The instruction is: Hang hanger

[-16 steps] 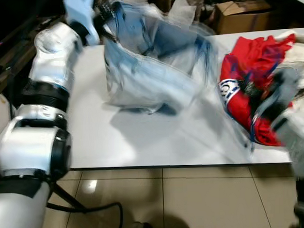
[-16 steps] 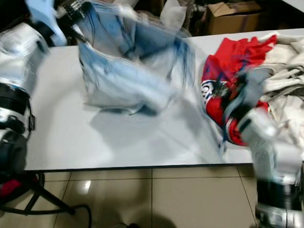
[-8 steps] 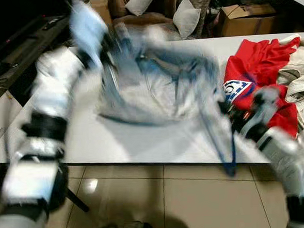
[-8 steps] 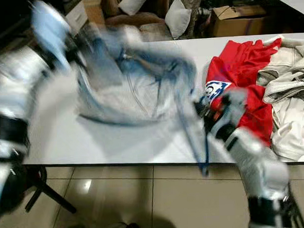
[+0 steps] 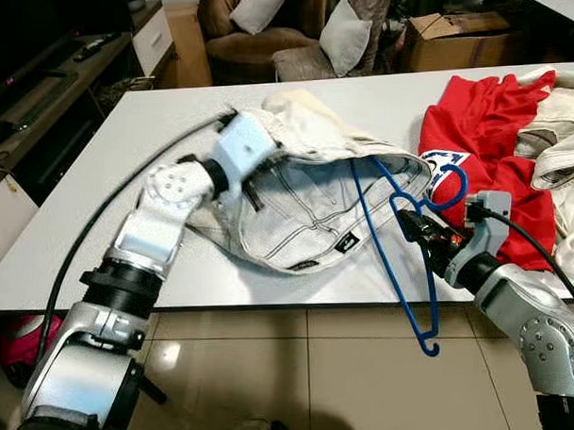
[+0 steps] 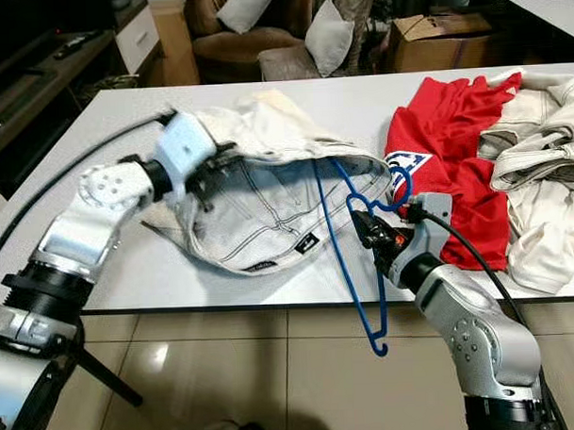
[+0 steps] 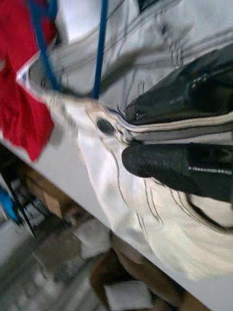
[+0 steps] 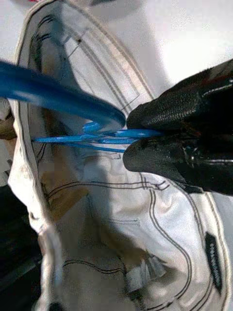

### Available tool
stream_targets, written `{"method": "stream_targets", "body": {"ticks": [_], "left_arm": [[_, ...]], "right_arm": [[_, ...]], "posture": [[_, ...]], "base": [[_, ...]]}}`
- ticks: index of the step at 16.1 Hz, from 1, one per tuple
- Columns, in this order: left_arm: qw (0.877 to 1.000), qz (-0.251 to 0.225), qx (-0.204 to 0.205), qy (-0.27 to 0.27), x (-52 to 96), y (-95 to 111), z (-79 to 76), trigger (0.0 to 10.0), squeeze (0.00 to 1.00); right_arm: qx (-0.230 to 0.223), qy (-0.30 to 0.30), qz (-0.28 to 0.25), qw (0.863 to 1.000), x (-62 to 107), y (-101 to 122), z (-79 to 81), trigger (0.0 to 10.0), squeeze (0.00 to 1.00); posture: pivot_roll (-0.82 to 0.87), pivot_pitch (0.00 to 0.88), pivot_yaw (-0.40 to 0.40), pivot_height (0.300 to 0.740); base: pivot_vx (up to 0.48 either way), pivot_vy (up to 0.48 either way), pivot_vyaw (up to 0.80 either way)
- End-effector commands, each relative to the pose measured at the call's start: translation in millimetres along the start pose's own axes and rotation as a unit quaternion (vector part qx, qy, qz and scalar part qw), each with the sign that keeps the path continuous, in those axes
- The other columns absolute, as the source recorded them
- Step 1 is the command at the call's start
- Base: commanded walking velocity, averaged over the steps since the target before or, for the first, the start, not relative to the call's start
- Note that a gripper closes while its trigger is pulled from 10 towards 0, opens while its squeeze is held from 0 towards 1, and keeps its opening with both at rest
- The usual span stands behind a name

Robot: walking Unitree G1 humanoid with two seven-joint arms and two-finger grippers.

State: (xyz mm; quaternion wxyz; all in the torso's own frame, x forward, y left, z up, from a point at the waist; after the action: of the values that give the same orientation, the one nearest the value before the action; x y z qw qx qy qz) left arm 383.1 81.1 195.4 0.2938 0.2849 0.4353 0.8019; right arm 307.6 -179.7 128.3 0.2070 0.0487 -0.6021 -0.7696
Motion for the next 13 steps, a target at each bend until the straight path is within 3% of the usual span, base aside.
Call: {"method": "stream_targets", "body": {"ticks": [1,5,8,9,11,13], "left_arm": [[1.000,0.007,-0.024,-0.018,-2.9,-2.2,-10.1,10.0,1.00],[0.997,0.033,-0.058,-0.032,-10.4,-13.9,-25.9,10.0,1.00],[0.995,0.041,-0.095,-0.009,-22.4,-17.4,-27.3,10.0,1.00],[0.995,0.032,-0.092,-0.024,-28.6,-14.5,-37.1,10.0,0.04],[0.995,0.024,-0.089,-0.043,-38.0,-12.8,-53.7,10.0,0.00],[0.995,0.033,-0.089,-0.015,-43.8,-16.5,-52.6,10.0,0.00]], "right_arm": [[0.004,0.013,-0.018,1.000,-1.2,8.9,7.8,10.0,0.00],[0.002,0.015,-0.014,1.000,0.3,5.4,11.3,10.0,0.00],[0.002,0.017,-0.015,1.000,-0.8,6.9,12.5,10.0,0.00],[0.002,0.017,-0.017,1.000,-1.3,8.2,12.9,10.0,0.00],[-0.004,0.023,-0.028,0.999,-2.2,13.2,15.5,10.0,0.00],[-0.016,0.037,-0.046,0.998,-1.5,19.7,19.4,10.0,0.00]], "posture": [[-0.14,0.000,0.119,0.740],[-0.14,0.000,0.118,0.740],[-0.14,0.000,0.118,0.740],[-0.15,0.000,0.122,0.740],[-0.16,0.000,0.127,0.740],[-0.16,0.000,0.127,0.740]], "base": [[0.000,0.000,0.00],[0.000,0.000,0.00],[0.000,0.000,0.00],[0.000,0.000,0.00],[0.000,0.000,0.00],[0.000,0.000,0.00]]}}
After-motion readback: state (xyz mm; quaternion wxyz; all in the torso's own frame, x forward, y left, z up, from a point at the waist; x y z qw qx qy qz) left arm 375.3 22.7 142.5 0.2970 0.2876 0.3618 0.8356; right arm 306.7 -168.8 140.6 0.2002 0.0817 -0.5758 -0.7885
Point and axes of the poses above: a point about 5 cm out from each wrist's last joint towards the gripper, its own x axis pointing back from the gripper into the wrist, its own y axis along the axis of the wrist's last joint, z = x × y, the point moved 4 cm from there along -x, pointing out of the wrist towards the gripper, and after that the axes turned 6 degrees about x, right-handed, at the moved point
